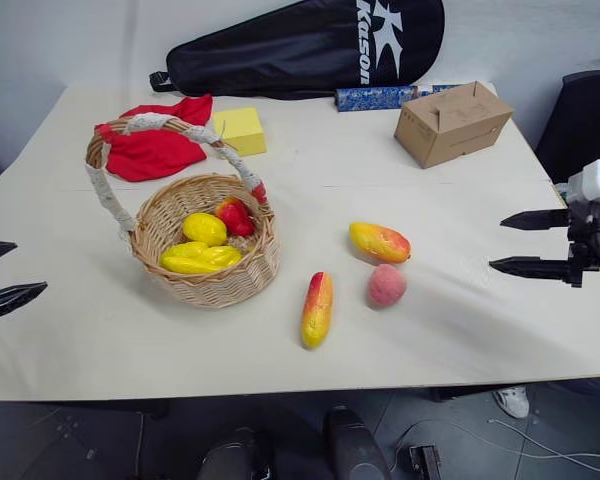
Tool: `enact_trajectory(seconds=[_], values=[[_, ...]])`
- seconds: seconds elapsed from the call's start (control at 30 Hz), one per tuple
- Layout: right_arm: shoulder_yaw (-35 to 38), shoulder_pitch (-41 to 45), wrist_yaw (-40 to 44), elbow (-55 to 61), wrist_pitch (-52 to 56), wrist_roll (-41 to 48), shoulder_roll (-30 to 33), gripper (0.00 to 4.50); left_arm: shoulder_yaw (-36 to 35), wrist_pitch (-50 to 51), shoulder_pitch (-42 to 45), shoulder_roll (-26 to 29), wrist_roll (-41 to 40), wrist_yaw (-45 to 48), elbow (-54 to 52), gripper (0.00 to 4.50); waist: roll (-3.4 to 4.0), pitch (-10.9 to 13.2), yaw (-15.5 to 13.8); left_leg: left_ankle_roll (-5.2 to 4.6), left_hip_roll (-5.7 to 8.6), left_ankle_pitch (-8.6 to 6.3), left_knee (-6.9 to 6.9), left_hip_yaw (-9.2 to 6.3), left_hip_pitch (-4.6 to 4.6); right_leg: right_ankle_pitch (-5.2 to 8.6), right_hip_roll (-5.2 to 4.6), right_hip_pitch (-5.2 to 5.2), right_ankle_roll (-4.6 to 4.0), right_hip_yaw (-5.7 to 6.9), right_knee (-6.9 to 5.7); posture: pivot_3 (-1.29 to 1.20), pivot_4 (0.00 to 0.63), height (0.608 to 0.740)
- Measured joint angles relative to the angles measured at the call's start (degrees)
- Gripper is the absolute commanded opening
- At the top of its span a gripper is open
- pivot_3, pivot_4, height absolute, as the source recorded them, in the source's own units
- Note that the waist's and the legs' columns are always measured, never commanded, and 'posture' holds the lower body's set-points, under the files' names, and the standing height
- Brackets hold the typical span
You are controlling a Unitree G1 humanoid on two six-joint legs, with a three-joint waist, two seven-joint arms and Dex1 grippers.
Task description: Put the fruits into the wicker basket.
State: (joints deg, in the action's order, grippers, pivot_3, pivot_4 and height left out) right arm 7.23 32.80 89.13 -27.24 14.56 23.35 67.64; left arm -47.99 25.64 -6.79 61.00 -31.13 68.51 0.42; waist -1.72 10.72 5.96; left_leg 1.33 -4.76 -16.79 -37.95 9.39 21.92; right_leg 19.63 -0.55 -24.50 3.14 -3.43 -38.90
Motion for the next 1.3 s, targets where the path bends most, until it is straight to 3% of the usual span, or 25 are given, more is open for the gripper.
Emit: enact_trajectory(seconds=[0.9,1.0,1.13,1.3], values=[[0.1,-0.9,-1.8,0.4,-0.4,-1.3,-0.5,4.41,1.9,0.4,-0.3,0.0,-0.2,-0.2,-0.7,4.5,0.0,0.0,0.4,0.01,-0.01,0.01,-0.02,-0.01,0.0,0.0,0.01,0.0,0.0,0.0,-0.05,0.0,0.15,0.74],[0.2,-1.6,-2.1,4.4,3.1,0.3,-0.5,4.41,2.9,3.7,0.7,0.0,-3.0,0.1,-4.3,4.5,0.0,0.0,0.4,0.01,0.0,0.01,-0.04,-0.01,0.0,0.0,0.0,0.0,0.0,-0.01,-0.09,0.0,0.15,0.74],[0.7,-4.3,-2.8,18.6,7.2,4.0,-1.2,4.41,5.5,9.9,3.9,1.8,-9.7,1.6,-12.4,4.5,0.0,0.0,0.3,0.05,-0.02,0.02,-0.05,-0.11,0.0,0.0,0.02,0.02,0.01,0.02,-0.14,0.0,0.15,0.74],[-2.7,-4.2,-6.1,31.6,5.4,3.3,-6.3,4.41,11.9,12.1,8.6,4.5,-13.5,2.4,-20.7,4.5,0.0,0.0,0.3,0.08,0.01,0.04,-0.06,-0.12,0.0,0.0,0.03,0.03,0.02,0.02,-0.15,0.0,0.15,0.74]])
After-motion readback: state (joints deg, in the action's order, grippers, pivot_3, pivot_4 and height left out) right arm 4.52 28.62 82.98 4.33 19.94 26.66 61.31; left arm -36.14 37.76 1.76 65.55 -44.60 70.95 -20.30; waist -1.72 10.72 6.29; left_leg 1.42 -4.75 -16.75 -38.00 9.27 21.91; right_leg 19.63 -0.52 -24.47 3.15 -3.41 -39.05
